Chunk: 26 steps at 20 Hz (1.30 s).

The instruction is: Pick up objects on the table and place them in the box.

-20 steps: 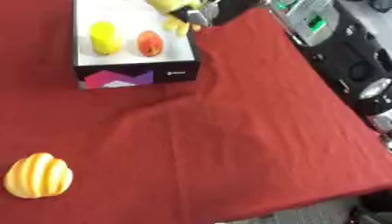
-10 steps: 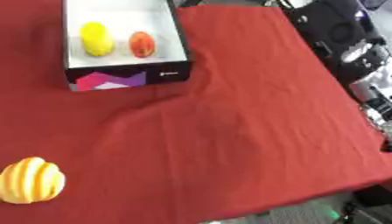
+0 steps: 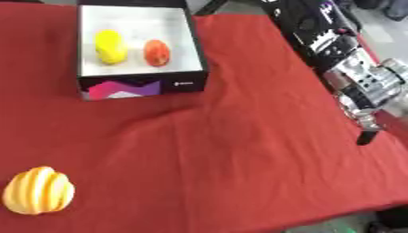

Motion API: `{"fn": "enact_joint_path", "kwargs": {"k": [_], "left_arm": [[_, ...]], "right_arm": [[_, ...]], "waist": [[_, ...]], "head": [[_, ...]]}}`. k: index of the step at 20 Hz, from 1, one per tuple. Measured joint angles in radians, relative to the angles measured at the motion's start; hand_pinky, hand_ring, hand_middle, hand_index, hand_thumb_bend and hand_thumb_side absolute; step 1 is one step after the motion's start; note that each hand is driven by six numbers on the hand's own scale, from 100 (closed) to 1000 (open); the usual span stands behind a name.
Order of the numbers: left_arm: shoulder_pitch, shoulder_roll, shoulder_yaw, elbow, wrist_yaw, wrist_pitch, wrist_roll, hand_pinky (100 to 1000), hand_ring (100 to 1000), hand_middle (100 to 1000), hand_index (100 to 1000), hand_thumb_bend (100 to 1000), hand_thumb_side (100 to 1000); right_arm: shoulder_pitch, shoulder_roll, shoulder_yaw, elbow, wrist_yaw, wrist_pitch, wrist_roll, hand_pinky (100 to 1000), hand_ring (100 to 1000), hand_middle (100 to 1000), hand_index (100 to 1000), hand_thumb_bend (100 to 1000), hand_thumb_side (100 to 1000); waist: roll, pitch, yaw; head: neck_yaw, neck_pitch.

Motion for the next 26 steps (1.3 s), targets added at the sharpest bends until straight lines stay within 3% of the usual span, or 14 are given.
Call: {"fn": "enact_joint_path", "kwargs": {"k": [9,13,15,16,19,20,23,24,25,26], "left_arm": [[-0.040,0.000,-0.024,0.000,0.017,-0.002,-0.041,863,856,784,811,100,610],[-0.040,0.000,-0.026,0.000,0.015,0.005,-0.060,864,857,784,811,100,609],[-0.040,0.000,-0.026,0.000,0.013,0.008,-0.068,864,857,784,811,100,608],[-0.040,-0.001,-0.026,0.000,0.012,0.009,-0.072,864,857,783,811,100,608],[-0.039,-0.001,-0.026,0.000,0.009,0.011,-0.078,864,857,783,811,100,609],[-0.038,-0.001,-0.026,0.000,0.009,0.012,-0.079,864,857,784,812,100,609],[-0.030,-0.001,-0.026,0.000,0.008,0.012,-0.079,865,858,785,812,100,610],[-0.029,-0.001,-0.026,0.000,0.008,0.012,-0.078,865,858,785,813,100,611],[-0.028,-0.001,-0.026,0.000,0.008,0.012,-0.077,865,858,785,813,100,611],[-0.026,-0.001,-0.026,0.000,0.008,0.013,-0.076,865,858,787,813,100,613]], "right_arm": [[-0.020,0.072,-0.012,0.109,0.243,-0.069,-0.081,757,613,470,630,321,461],[-0.003,0.093,-0.003,0.122,0.366,-0.100,-0.116,795,667,533,670,355,591],[0.004,0.099,0.004,0.123,0.436,-0.123,-0.122,823,725,591,725,415,675],[0.007,0.101,0.008,0.123,0.472,-0.137,-0.120,846,783,666,791,450,741],[0.010,0.102,0.013,0.124,0.567,-0.194,-0.093,869,841,750,851,441,679],[0.010,0.102,0.013,0.124,0.590,-0.214,-0.086,876,853,768,866,443,592],[0.012,0.102,0.012,0.123,0.625,-0.251,-0.081,888,875,802,894,443,470],[0.015,0.102,0.012,0.122,0.627,-0.256,-0.083,890,882,813,907,436,348],[0.016,0.101,0.012,0.122,0.625,-0.261,-0.085,892,884,816,911,432,304],[0.018,0.101,0.012,0.119,0.619,-0.263,-0.088,892,883,818,918,408,377]], "waist": [[0.000,0.023,0.023],[0.000,0.026,0.025],[0.000,0.026,0.025],[0.000,0.026,0.025],[0.000,0.026,0.025],[-0.001,0.026,0.025],[-0.001,0.026,0.023],[-0.001,0.026,0.022],[-0.001,0.026,0.022],[-0.001,0.026,0.021]], "head": [[-0.028,-0.008],[-0.035,-0.008],[-0.036,-0.008],[-0.037,-0.008],[-0.038,-0.008],[-0.039,-0.008],[-0.041,-0.008],[-0.043,-0.008],[-0.044,-0.008],[-0.044,-0.008]]}}
